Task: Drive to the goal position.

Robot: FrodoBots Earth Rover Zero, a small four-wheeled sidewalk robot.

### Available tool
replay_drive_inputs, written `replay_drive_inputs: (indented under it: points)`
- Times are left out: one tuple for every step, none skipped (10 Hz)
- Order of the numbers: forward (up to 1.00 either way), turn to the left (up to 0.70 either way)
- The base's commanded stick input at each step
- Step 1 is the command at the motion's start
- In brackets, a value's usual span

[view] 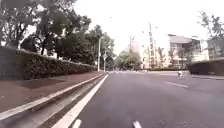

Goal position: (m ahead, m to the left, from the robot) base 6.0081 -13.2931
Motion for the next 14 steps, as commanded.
replay_drive_inputs:
  points:
    - [0.70,0.00]
    - [0.70,0.00]
    - [0.70,0.00]
    - [0.70,0.00]
    - [0.70,0.00]
    - [0.70,0.00]
    - [0.70,0.00]
    - [0.70,0.00]
    - [0.70,0.00]
    - [0.70,-0.02]
    - [0.70,-0.14]
    - [0.70,-0.14]
    - [0.70,-0.14]
    - [0.70,-0.14]
